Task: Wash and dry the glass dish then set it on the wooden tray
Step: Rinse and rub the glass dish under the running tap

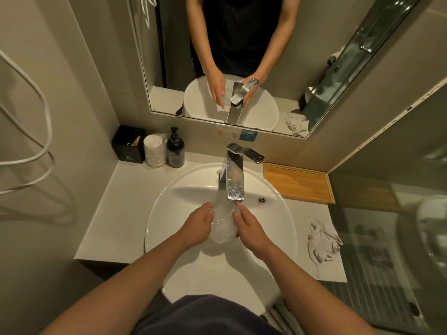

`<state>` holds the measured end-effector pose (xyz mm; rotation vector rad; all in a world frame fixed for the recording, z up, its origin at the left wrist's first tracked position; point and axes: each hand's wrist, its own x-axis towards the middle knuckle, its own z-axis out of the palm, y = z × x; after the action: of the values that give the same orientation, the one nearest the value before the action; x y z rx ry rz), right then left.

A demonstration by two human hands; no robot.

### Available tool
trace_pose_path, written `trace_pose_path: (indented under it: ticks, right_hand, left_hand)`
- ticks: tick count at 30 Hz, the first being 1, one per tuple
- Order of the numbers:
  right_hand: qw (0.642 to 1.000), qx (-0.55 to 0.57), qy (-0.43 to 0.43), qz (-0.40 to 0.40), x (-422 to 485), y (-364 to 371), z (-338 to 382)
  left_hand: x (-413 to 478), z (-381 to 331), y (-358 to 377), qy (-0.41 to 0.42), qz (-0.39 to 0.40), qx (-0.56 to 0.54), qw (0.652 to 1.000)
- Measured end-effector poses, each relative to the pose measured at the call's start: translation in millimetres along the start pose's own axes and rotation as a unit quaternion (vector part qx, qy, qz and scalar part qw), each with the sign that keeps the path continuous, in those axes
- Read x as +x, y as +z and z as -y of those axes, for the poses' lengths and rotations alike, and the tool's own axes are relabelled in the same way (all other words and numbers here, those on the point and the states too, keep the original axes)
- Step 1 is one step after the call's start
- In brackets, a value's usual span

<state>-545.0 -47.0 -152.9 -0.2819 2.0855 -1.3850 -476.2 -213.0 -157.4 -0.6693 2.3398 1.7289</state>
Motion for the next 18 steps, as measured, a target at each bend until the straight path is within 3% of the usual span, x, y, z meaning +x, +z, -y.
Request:
trace_pose_path:
  ticks: [7, 12, 18]
  right_hand:
    - [0.999, 0.046, 0.024, 0.005, -1.0, 2.8, -4.6]
    - [0.998, 0.053, 0.023, 0.026, 1.2, -2.2, 6.3]
    - [0.997, 0.059, 0.043, 0.031, -3.4, 3.4, -3.9]
  left_hand:
    - [-7.0, 8.5, 11.5, -0.053, -0.011, -0.091, 0.994]
    - [-3.1, -2.8, 1.5, 0.032, -0.026, 0.029, 0.999]
    - [-7.5, 7.6, 13.2, -0.057, -0.028, -0.079, 0.995]
